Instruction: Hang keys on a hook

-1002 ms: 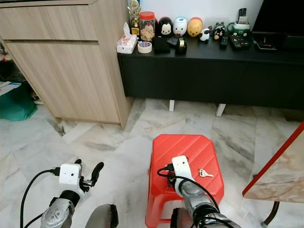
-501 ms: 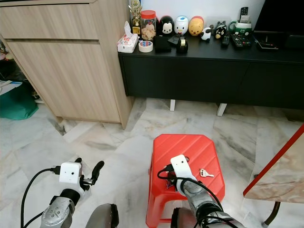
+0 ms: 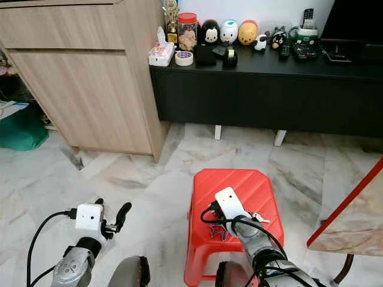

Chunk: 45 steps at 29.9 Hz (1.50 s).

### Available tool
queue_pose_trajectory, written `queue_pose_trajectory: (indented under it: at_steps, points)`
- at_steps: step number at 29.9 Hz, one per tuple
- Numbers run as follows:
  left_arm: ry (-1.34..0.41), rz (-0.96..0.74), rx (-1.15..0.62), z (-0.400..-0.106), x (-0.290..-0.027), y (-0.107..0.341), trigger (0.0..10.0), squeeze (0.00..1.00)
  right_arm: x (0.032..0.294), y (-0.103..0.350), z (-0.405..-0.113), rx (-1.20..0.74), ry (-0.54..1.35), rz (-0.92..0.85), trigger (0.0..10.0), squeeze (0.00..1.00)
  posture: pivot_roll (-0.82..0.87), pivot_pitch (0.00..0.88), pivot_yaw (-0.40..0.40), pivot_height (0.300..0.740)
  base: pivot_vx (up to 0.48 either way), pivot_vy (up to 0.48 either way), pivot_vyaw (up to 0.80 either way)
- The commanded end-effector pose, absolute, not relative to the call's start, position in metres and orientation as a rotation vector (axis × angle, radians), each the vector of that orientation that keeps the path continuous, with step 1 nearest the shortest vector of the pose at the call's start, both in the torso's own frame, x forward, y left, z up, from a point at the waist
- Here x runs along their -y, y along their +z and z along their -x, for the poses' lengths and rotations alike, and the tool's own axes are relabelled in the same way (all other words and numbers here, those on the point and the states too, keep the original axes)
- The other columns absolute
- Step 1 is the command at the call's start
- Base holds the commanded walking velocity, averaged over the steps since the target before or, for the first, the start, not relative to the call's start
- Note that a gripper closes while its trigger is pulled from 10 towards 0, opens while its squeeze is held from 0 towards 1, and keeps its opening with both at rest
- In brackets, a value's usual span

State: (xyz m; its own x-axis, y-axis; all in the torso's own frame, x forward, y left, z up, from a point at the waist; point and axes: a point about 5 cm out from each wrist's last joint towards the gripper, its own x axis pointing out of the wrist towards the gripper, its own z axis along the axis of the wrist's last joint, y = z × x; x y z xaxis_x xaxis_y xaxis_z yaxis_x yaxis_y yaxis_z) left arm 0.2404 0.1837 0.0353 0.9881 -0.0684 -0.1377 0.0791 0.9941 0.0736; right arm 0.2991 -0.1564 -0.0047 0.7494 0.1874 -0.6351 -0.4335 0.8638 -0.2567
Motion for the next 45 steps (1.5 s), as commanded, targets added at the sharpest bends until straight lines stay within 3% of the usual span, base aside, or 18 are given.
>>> queue_pose_trajectory:
  at_steps: [1,11,42,43,44,45]
  points:
    - [-0.074,-0.094,-0.144,-0.241,-0.186,0.035,10.0,0.0,0.155,0.0,-0.303,-0.628,0.394,0.437,10.0,0.0,0.06,0.037,0.011,0.612,0.0,0.0,0.0]
    - [-0.074,-0.093,-0.144,-0.241,-0.186,0.035,10.0,0.0,0.161,-0.001,-0.303,-0.66,0.444,0.532,10.0,0.0,0.06,0.039,0.009,0.612,0.0,0.0,0.0]
    - [-0.086,-0.094,-0.154,-0.238,-0.185,0.035,10.0,0.0,0.171,-0.024,-0.28,-0.853,0.422,0.561,10.0,0.0,0.07,0.047,0.018,0.612,0.0,0.0,0.0]
    - [-0.087,-0.095,-0.156,-0.237,-0.185,0.035,10.0,0.0,0.171,-0.026,-0.277,-0.868,0.415,0.548,7.9,0.0,0.07,0.048,0.017,0.612,0.0,0.0,0.0]
    - [-0.087,-0.095,-0.158,-0.237,-0.185,0.034,10.0,0.0,0.171,-0.027,-0.276,-0.877,0.398,0.531,7.9,0.0,0.08,0.048,0.018,0.612,0.0,0.0,0.0]
    - [-0.088,-0.095,-0.159,-0.236,-0.185,0.034,10.0,0.0,0.172,-0.028,-0.275,-0.886,0.394,0.522,0.0,0.0,0.08,0.05,0.018,0.612,0.0,0.0,0.0]
